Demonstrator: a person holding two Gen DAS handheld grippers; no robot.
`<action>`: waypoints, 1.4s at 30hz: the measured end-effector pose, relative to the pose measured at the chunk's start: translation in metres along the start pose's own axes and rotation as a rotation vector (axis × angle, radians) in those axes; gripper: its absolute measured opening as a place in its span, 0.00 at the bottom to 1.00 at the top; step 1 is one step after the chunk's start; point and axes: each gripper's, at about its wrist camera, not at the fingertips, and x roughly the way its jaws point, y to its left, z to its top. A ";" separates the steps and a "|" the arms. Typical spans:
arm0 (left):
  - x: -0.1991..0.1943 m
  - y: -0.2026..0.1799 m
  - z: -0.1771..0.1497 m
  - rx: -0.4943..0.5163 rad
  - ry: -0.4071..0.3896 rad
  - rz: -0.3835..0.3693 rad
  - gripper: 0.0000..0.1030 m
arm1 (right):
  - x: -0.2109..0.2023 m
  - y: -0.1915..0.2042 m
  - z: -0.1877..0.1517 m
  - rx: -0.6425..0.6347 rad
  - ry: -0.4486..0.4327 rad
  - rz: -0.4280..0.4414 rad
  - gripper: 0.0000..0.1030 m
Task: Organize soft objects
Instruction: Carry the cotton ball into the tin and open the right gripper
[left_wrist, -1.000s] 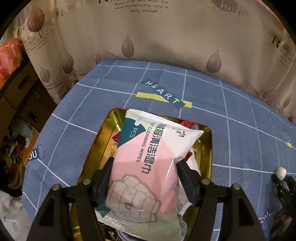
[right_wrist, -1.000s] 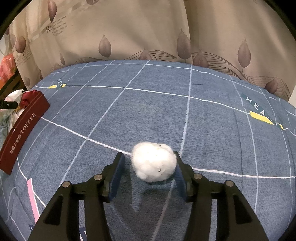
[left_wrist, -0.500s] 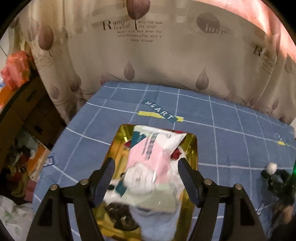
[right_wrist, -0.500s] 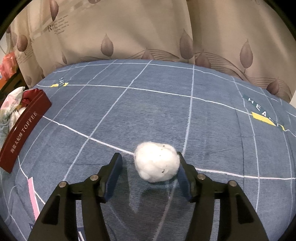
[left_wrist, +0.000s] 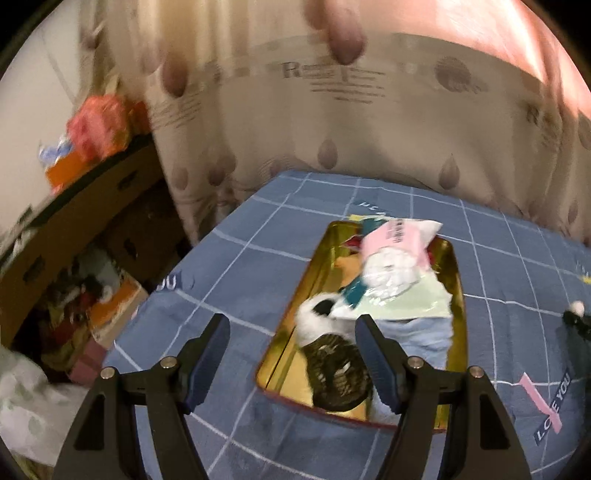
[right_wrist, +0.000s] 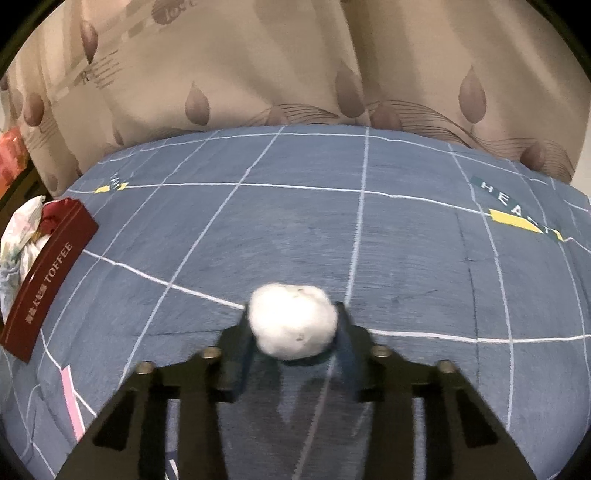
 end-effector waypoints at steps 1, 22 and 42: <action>0.001 0.005 -0.002 -0.015 0.004 0.004 0.70 | 0.000 0.000 0.000 -0.002 0.000 -0.006 0.29; 0.009 0.043 -0.023 -0.059 0.034 0.124 0.70 | -0.068 0.212 0.015 -0.312 -0.049 0.277 0.26; -0.001 0.075 -0.016 -0.127 0.012 0.177 0.70 | -0.030 0.382 -0.017 -0.540 0.072 0.391 0.26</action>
